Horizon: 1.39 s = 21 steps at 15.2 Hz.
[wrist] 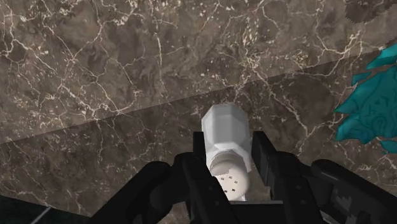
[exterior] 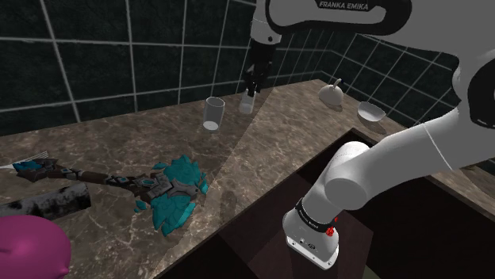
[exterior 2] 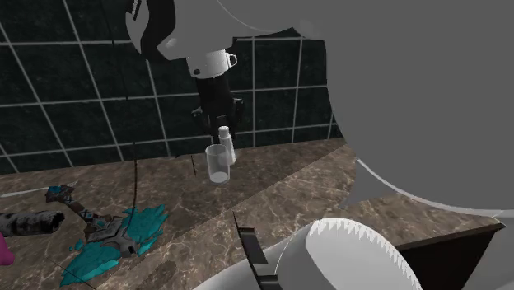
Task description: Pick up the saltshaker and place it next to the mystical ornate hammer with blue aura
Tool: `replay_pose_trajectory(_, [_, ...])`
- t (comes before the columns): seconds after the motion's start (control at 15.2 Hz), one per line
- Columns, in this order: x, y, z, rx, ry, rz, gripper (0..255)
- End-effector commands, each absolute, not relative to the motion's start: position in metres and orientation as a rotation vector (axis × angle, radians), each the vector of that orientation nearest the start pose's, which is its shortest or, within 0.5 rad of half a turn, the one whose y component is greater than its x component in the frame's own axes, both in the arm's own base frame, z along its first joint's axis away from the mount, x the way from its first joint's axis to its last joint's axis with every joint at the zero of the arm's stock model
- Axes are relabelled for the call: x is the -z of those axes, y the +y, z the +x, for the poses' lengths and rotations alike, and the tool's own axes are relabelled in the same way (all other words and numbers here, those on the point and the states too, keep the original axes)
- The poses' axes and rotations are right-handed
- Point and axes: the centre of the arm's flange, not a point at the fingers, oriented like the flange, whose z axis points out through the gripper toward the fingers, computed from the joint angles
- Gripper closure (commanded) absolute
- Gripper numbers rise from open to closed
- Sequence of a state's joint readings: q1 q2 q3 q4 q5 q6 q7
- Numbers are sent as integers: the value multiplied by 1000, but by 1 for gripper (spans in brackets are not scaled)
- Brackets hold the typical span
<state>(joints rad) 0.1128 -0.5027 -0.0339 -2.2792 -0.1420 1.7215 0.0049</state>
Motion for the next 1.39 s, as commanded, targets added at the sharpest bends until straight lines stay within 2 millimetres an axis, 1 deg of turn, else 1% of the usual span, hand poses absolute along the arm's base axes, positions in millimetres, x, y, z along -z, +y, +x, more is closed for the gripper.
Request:
replay_pose_trajectory(0.0, [-542, 41, 381, -81, -168, -3263, 255])
replay_pose_trajectory(0.86, [-543, 186, 291, -81, -168, -3263, 255])
replay_pose_trajectory(0.92, [-543, 204, 280, -81, -168, -3263, 255])
replay_pose_trajectory(1.32, [-511, 204, 280, -81, -168, -3263, 255])
